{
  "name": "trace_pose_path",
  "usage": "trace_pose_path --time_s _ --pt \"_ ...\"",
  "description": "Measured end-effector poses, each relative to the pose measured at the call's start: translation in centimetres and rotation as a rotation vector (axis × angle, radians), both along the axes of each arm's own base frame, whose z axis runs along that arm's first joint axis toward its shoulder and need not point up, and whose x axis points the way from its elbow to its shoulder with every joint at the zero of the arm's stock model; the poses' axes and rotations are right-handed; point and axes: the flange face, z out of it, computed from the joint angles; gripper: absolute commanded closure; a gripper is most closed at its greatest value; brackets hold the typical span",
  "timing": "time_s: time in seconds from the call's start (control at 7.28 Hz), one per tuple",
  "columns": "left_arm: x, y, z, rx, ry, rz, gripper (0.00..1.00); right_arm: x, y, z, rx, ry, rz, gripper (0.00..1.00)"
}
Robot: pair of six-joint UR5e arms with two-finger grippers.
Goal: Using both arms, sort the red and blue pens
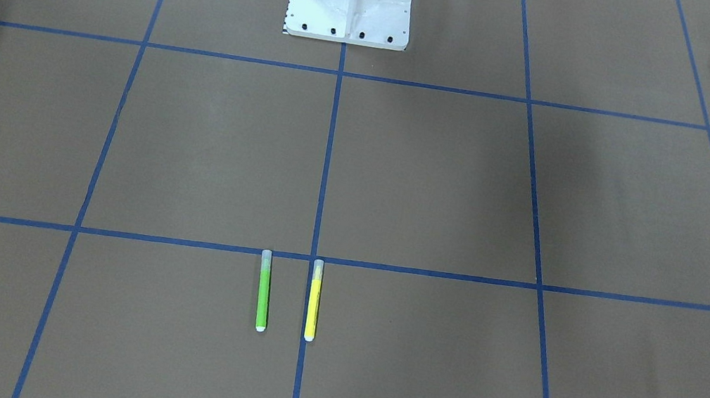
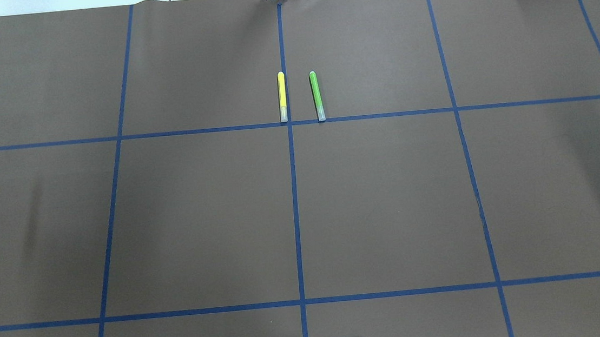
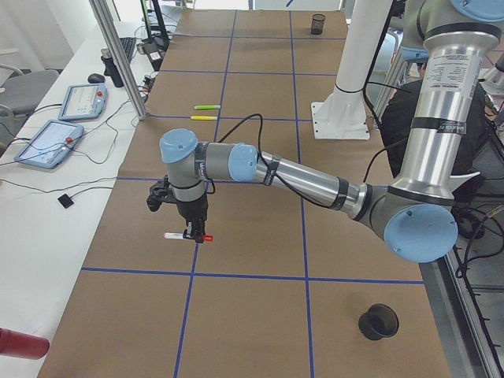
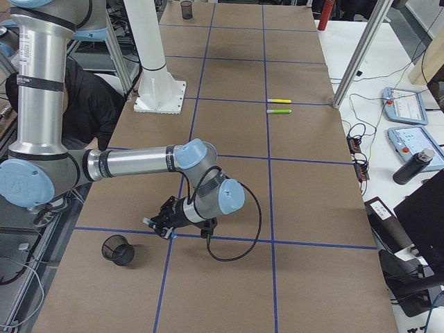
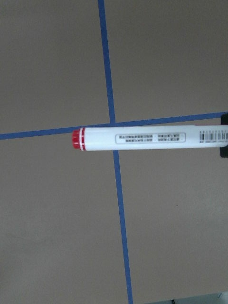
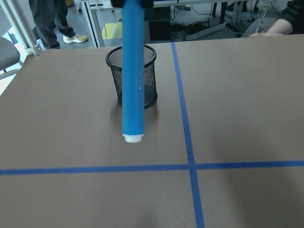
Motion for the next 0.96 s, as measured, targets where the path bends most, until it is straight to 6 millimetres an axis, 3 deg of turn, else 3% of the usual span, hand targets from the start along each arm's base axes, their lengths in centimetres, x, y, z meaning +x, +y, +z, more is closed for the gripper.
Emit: trace_pose_path --time_s 0.27,0.96 --pt "0.2 0.0 -0.8 0.011 0.02 -0.001 1.0 0.3 3.8 1.8 -0.127 -0.015 0.034 1.0" --pt "0.4 -0.2 -2.2 0.038 0.029 0.0 1.0 1.1 10.9 11.0 -0.375 -0.122 0.099 1.0"
